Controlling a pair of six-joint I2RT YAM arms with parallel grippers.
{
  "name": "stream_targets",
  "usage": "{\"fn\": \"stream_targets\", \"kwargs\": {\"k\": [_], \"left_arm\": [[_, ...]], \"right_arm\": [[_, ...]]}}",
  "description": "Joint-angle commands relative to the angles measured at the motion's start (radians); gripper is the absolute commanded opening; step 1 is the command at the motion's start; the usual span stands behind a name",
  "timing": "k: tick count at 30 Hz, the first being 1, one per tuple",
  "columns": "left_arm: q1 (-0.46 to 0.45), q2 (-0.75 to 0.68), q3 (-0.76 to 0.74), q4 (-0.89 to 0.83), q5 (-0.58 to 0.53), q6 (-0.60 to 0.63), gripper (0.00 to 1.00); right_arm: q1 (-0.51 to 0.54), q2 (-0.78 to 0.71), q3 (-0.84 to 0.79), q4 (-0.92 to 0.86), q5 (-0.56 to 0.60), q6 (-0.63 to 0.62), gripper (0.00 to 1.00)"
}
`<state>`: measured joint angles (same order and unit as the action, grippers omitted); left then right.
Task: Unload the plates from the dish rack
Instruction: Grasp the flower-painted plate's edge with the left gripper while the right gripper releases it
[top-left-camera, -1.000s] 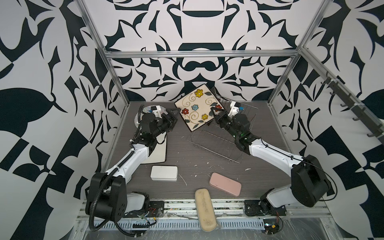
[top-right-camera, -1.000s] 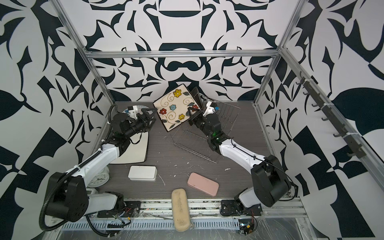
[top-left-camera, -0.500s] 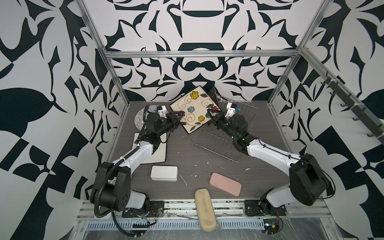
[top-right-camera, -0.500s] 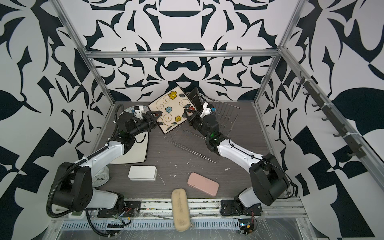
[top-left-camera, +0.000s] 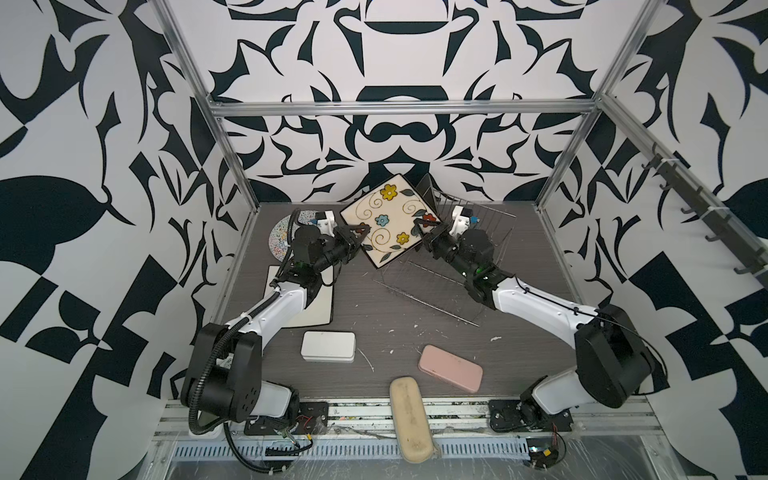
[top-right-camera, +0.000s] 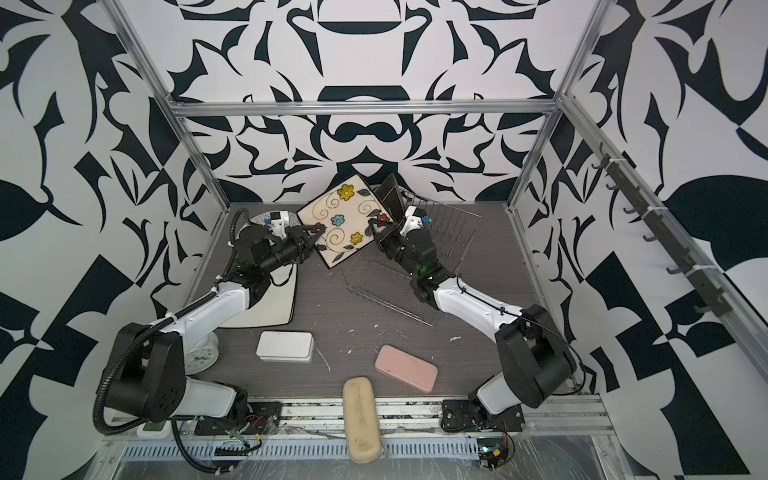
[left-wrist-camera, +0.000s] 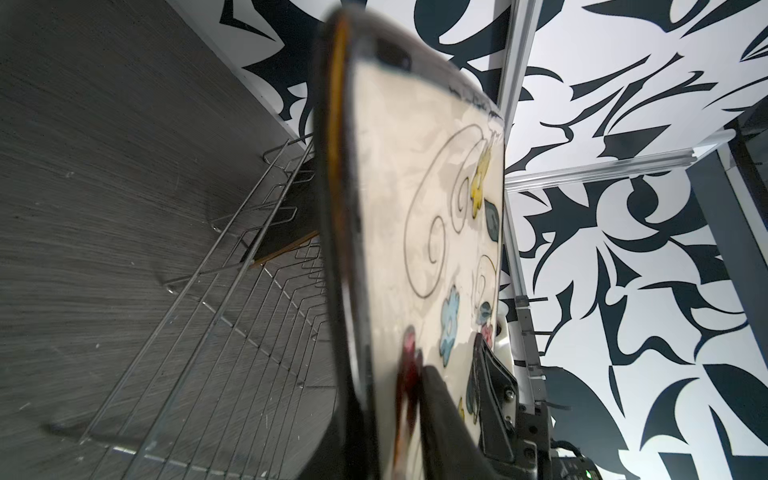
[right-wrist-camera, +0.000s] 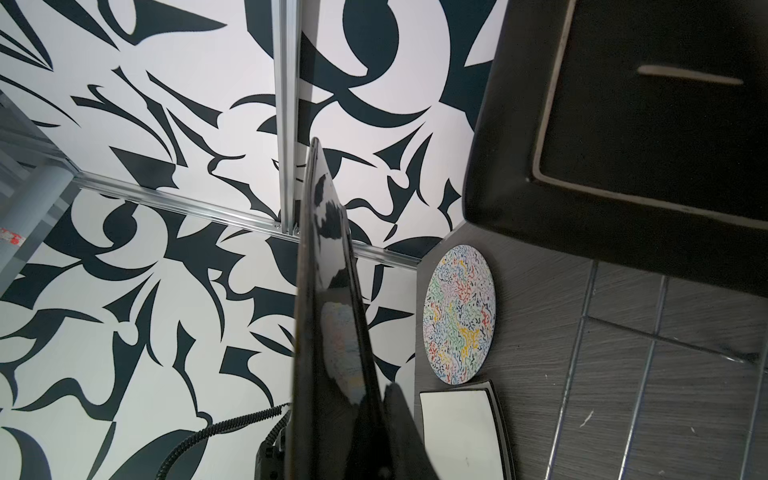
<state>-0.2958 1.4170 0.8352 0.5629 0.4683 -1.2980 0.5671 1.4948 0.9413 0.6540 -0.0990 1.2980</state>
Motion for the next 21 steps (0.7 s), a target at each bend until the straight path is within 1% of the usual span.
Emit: {"fn": "stream_targets", "kwargs": {"k": [1, 3, 5, 8, 9, 12, 14, 15, 17, 18, 21], "left_arm": [[-0.003, -0.013, -0.004, 0.042, 0.007, 0.005, 0.17], [-0.003, -0.018, -0.015, 0.053, -0.001, 0.004, 0.11], [-0.003, -0.018, -0.021, 0.061, -0.007, 0.001, 0.01], [-0.003, -0.016, -0.021, 0.064, -0.006, -0.002, 0.00], [-0.003, -0.016, -0.022, 0.067, -0.005, -0.006, 0.00], [-0.002, -0.019, -0.026, 0.080, -0.005, -0.017, 0.00], [0.004, -0.026, -0.030, 0.095, -0.005, -0.030, 0.00], [0.008, -0.027, -0.033, 0.107, -0.003, -0.041, 0.00], [0.025, -0.027, -0.039, 0.137, 0.008, -0.071, 0.00], [0.031, -0.028, -0.042, 0.150, 0.013, -0.083, 0.00], [0.051, -0.032, -0.044, 0.173, 0.024, -0.108, 0.00]], "right_arm": [[0.001, -0.046, 0.108, 0.277, -0.027, 0.055, 0.00], [0.001, -0.048, 0.108, 0.255, -0.031, 0.046, 0.00], [0.001, -0.053, 0.108, 0.222, -0.038, 0.035, 0.00], [0.001, -0.064, 0.113, 0.186, -0.050, 0.015, 0.00], [0.001, -0.068, 0.115, 0.172, -0.053, 0.008, 0.02], [-0.006, -0.080, 0.116, 0.130, -0.045, 0.001, 0.19], [-0.014, -0.088, 0.112, 0.121, -0.042, 0.005, 0.40], [-0.017, -0.088, 0.110, 0.122, -0.042, 0.008, 0.45], [-0.022, -0.091, 0.105, 0.121, -0.042, 0.013, 0.54], [-0.024, -0.092, 0.103, 0.121, -0.041, 0.014, 0.56], [-0.029, -0.098, 0.096, 0.121, -0.042, 0.017, 0.60]]}}
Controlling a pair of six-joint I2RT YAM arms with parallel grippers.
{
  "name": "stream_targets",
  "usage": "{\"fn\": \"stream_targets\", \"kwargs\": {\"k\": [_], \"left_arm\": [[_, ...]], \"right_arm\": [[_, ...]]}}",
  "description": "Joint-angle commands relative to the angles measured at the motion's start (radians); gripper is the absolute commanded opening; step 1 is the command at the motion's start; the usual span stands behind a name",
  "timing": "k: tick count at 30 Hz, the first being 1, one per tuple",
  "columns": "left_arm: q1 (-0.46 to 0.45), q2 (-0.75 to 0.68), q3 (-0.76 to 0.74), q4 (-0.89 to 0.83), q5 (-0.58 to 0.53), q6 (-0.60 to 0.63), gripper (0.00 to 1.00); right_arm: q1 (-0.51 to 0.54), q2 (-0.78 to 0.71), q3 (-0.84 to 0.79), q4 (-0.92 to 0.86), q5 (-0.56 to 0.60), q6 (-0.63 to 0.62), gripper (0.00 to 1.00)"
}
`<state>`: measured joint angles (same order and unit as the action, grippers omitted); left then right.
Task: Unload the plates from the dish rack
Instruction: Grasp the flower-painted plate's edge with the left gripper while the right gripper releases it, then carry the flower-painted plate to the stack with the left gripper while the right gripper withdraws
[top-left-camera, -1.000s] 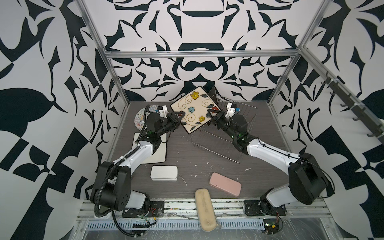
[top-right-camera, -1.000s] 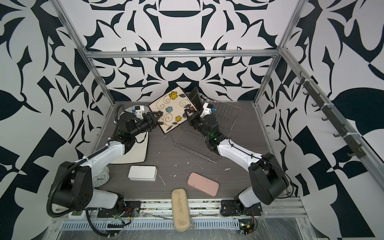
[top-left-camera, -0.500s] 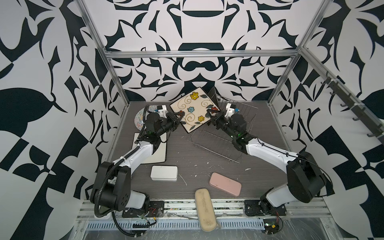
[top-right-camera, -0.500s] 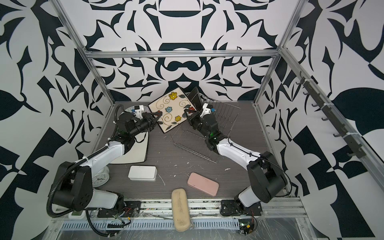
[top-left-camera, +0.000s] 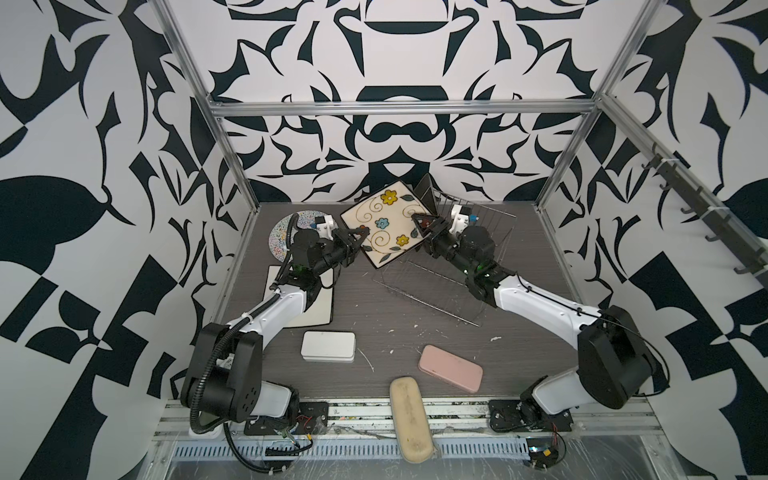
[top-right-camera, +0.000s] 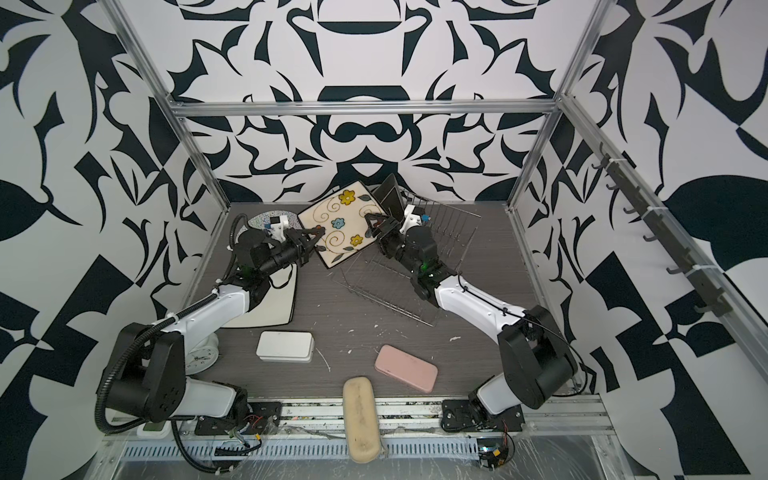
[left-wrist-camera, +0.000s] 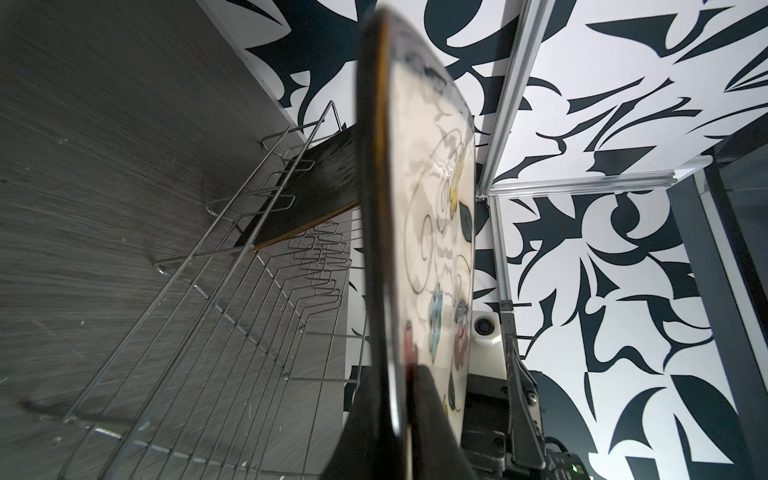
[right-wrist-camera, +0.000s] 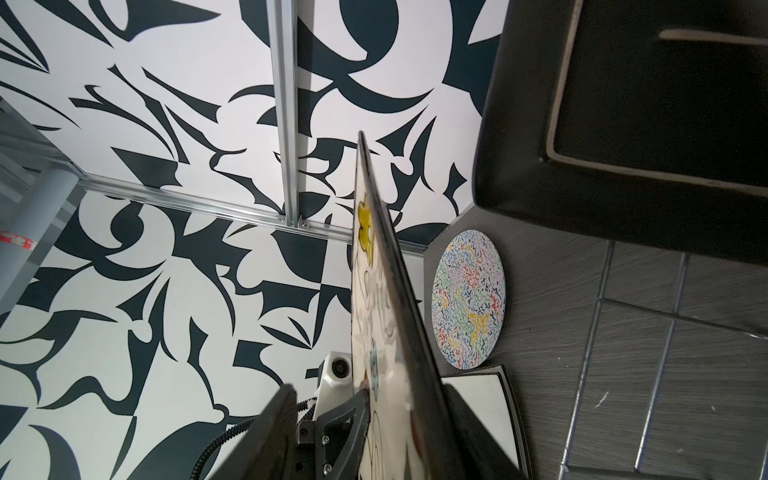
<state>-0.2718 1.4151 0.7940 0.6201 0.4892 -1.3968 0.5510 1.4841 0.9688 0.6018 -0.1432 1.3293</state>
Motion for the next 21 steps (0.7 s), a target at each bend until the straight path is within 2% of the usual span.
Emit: {"fn": "stream_targets", "kwargs": {"k": [1, 5, 17, 21], "left_arm": [[0.032, -0.033, -0.001, 0.121, 0.005, -0.014, 0.00], [0.044, -0.052, 0.003, 0.107, 0.006, -0.013, 0.00], [0.100, -0.133, -0.025, 0.071, -0.004, -0.017, 0.00], [0.128, -0.202, -0.051, 0.037, -0.030, -0.008, 0.00]], "right_arm": [[-0.015, -0.090, 0.066, 0.172, 0.002, -0.015, 0.62], [-0.027, -0.103, 0.049, 0.167, 0.007, -0.013, 0.71], [-0.053, -0.125, 0.030, 0.159, -0.008, -0.015, 0.73], [-0.058, -0.132, 0.026, 0.152, -0.012, -0.018, 0.74]]}}
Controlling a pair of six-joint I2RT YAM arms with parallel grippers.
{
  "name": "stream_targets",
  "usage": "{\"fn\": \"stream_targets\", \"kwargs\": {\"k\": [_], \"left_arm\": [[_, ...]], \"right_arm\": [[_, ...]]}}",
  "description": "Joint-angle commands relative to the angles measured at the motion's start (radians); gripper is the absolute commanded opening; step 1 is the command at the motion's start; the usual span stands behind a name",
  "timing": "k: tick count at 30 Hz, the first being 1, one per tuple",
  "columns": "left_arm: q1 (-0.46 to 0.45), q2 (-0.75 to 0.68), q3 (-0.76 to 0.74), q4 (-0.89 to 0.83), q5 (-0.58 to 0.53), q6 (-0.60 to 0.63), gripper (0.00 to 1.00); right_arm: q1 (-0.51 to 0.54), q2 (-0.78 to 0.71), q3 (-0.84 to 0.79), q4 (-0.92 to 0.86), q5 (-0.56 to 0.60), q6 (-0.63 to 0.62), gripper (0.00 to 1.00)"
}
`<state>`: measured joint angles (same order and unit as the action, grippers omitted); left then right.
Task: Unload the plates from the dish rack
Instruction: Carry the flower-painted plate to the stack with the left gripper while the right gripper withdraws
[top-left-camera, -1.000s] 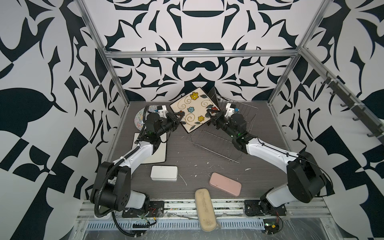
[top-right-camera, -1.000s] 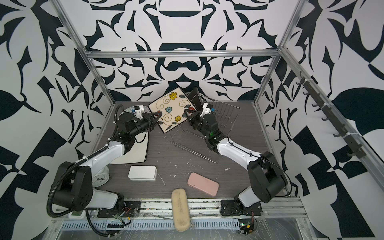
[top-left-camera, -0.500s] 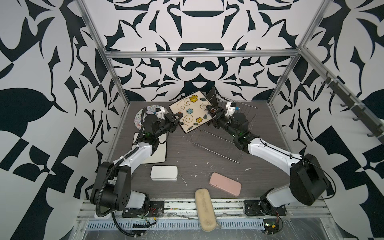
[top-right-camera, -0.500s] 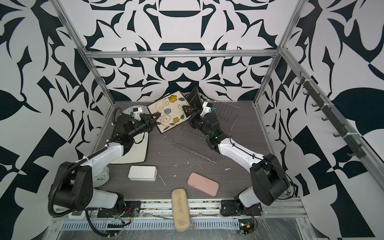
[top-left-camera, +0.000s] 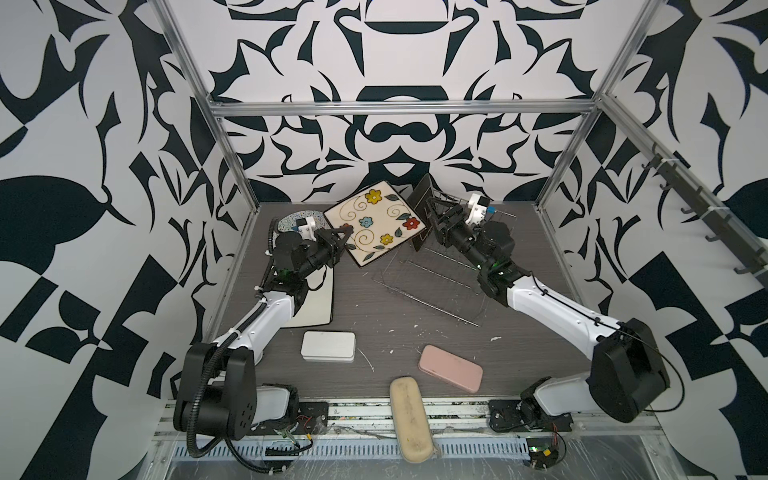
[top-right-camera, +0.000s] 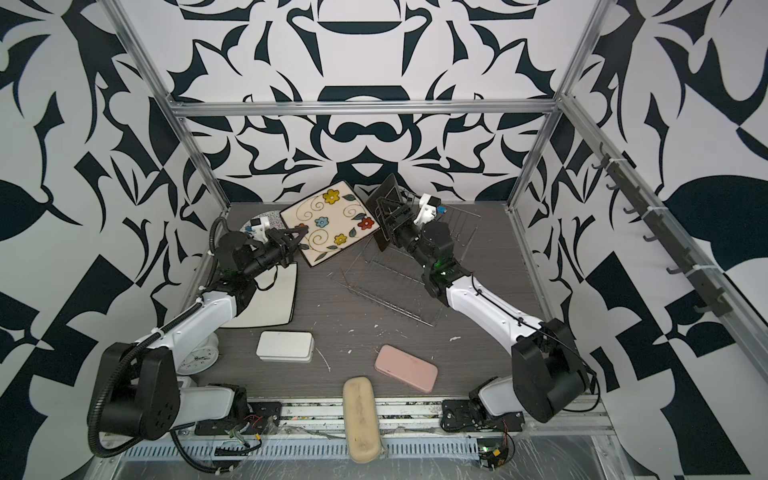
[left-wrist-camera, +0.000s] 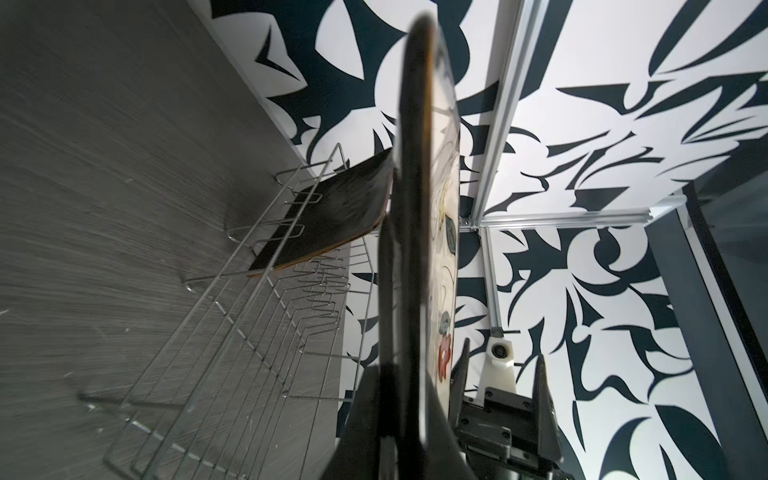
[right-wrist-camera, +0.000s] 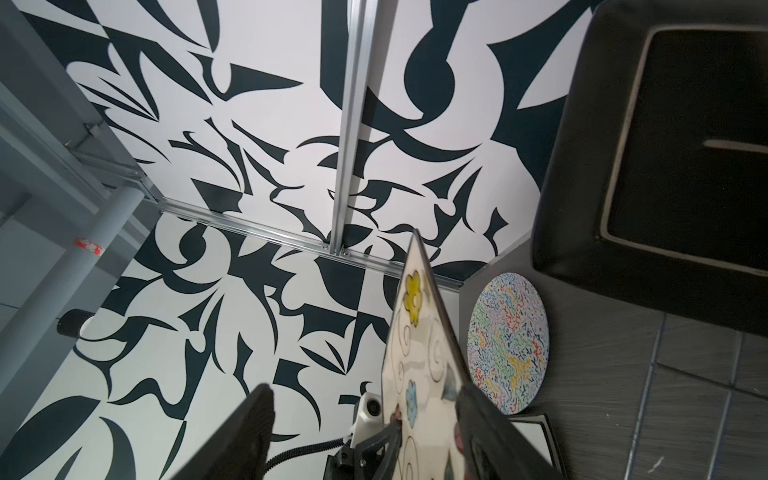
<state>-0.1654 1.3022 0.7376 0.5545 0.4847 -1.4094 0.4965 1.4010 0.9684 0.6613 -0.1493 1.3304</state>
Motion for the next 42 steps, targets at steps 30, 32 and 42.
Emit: {"fn": "stream_targets", "kwargs": {"k": [30, 32, 42], "left_arm": [[0.069, -0.622, -0.241, -0.414, -0.673, 0.023, 0.00], [0.069, -0.638, -0.248, -0.441, -0.696, 0.015, 0.00], [0.069, -0.658, -0.251, -0.525, -0.779, -0.008, 0.00]], "right_arm": [[-0.032, -0.075, 0.006, 0.052, -0.014, -0.039, 0.74], [-0.032, -0.071, 0.007, 0.053, -0.016, -0.037, 0.74], [-0.035, -0.074, 0.003, 0.049, -0.019, -0.037, 0.74]]}}
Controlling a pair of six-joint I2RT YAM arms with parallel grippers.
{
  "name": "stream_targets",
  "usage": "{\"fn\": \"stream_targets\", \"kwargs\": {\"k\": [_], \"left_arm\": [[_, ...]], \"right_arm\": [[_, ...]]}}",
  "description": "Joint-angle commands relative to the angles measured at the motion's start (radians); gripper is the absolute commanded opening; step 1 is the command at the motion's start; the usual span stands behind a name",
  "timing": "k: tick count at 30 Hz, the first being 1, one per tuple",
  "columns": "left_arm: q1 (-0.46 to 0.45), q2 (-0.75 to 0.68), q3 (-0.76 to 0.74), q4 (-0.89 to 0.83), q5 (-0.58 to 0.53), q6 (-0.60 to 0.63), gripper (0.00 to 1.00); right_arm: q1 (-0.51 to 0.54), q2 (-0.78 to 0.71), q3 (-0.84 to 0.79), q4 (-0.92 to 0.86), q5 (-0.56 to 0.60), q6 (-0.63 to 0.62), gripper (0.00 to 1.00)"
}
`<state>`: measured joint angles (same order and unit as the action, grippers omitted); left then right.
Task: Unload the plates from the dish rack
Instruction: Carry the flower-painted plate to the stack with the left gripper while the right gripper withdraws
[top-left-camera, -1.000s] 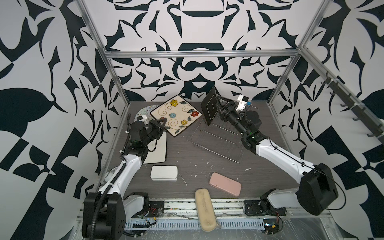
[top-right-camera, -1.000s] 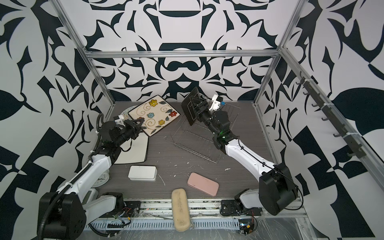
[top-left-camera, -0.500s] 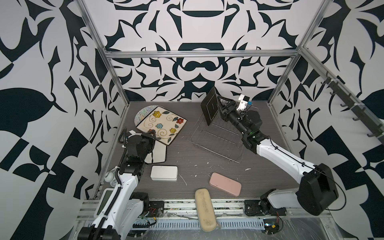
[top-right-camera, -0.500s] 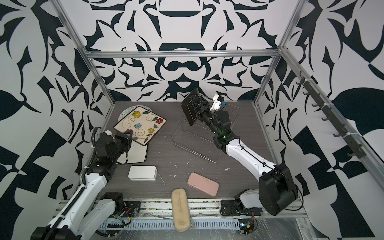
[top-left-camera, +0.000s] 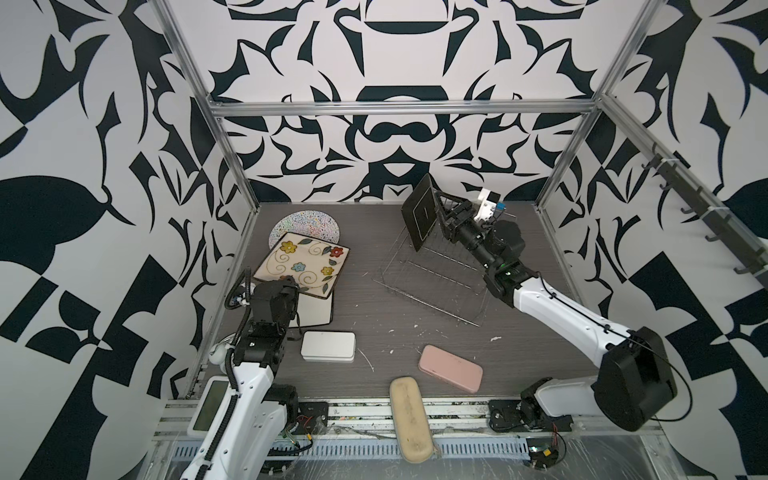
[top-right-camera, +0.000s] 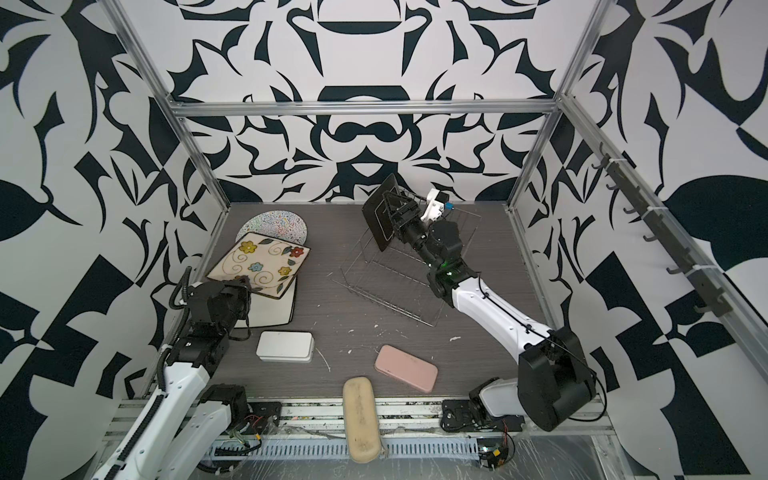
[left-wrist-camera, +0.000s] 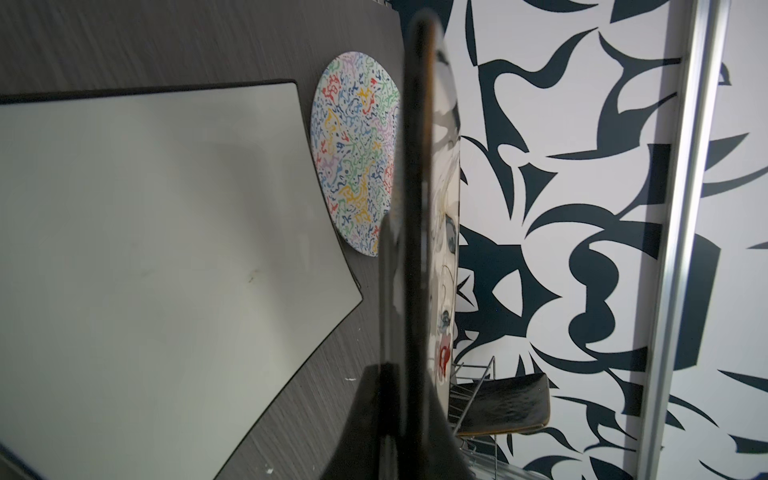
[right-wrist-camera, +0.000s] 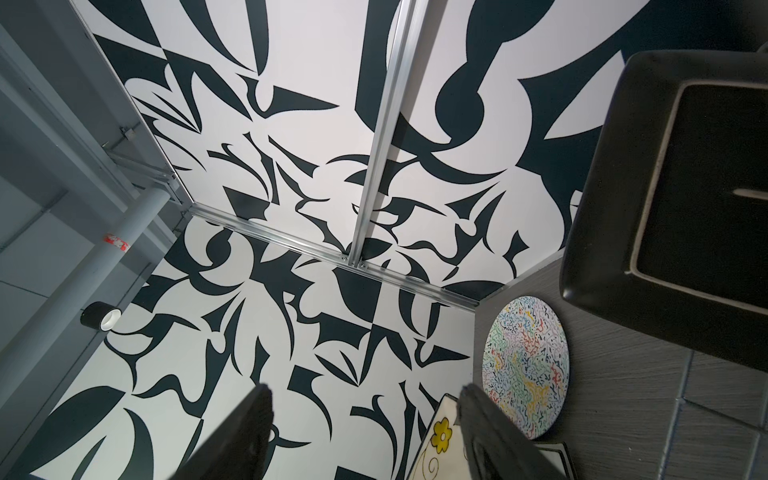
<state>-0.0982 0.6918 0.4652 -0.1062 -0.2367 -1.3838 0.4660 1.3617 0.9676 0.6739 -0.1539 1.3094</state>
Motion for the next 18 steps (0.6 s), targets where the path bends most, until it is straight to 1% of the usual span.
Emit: {"fn": "stream_targets", "kwargs": {"k": [1, 7, 18], "left_arm": [[0.002, -0.052, 0.023, 0.113, -0.069, -0.043, 0.00], [0.002, -0.048, 0.030, 0.039, -0.124, -0.068, 0.00], [0.002, -0.038, -0.001, 0.018, -0.177, -0.090, 0.00]], "right_arm": [[-0.005, -0.038, 0.003, 0.034, -0.013, -0.016, 0.74], [-0.006, -0.038, 0.003, 0.026, -0.010, -0.019, 0.74], [-0.006, -0.036, 0.008, 0.013, -0.013, -0.021, 0.74]]}}
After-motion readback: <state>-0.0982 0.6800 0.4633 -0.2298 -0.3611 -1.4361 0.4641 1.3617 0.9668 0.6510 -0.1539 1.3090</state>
